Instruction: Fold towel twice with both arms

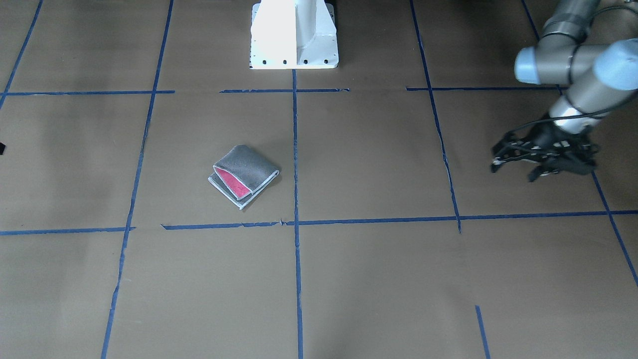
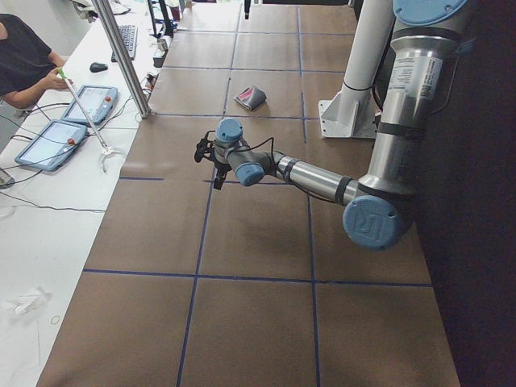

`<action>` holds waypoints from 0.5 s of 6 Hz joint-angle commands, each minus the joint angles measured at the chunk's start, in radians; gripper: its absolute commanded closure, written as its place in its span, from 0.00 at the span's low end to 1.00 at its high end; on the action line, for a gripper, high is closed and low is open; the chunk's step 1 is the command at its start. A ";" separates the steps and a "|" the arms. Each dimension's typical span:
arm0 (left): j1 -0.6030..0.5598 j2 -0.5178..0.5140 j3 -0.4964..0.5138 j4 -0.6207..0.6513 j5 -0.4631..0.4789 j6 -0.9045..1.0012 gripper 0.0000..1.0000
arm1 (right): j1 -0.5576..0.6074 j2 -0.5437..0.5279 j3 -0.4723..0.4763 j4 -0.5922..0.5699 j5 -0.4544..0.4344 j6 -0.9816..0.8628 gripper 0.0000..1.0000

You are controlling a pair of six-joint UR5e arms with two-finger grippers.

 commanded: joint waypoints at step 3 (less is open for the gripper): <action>-0.215 0.206 0.016 0.065 -0.097 0.342 0.00 | 0.083 -0.083 -0.008 -0.009 0.030 -0.175 0.00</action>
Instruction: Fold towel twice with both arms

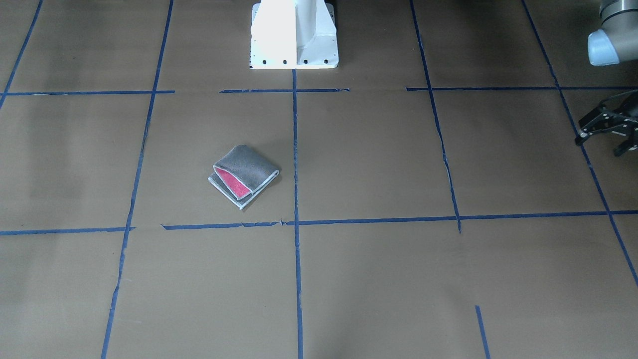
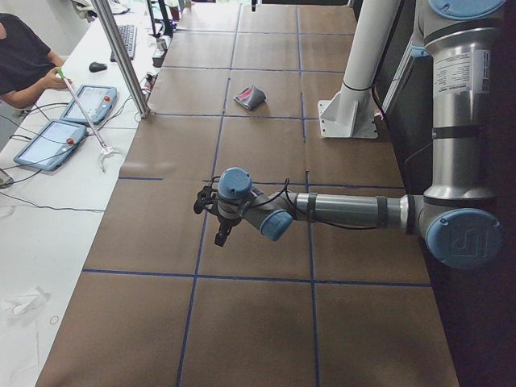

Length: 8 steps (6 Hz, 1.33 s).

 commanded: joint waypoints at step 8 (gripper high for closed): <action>-0.310 -0.042 -0.123 0.689 -0.029 0.452 0.00 | 0.115 -0.075 -0.065 -0.239 -0.031 -0.432 0.00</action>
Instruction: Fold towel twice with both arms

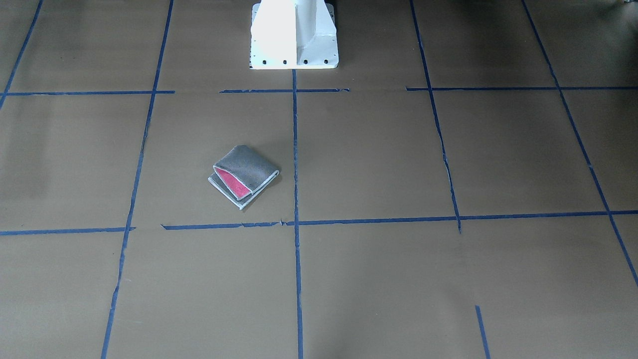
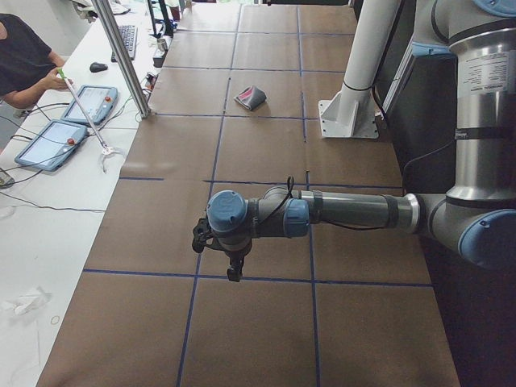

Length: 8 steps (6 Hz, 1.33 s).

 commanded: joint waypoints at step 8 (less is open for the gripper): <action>-0.007 0.029 -0.038 0.003 0.075 -0.009 0.00 | -0.002 0.008 -0.002 0.011 0.000 0.016 0.00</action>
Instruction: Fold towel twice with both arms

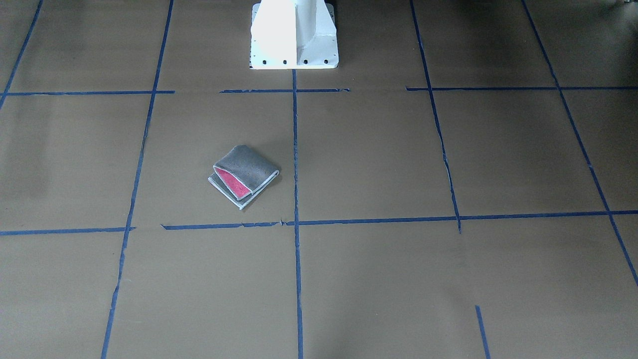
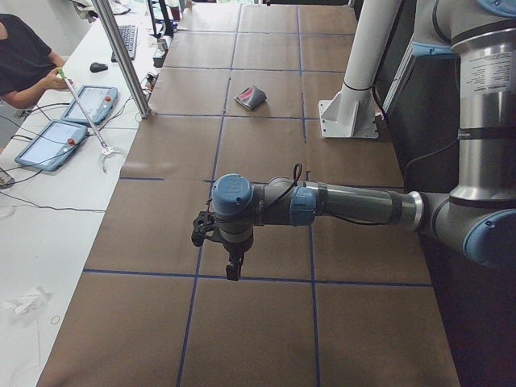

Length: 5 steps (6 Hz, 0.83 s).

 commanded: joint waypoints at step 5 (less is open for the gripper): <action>0.002 0.040 -0.033 0.017 0.003 0.006 0.00 | 0.030 0.005 -0.014 0.005 0.001 0.075 0.00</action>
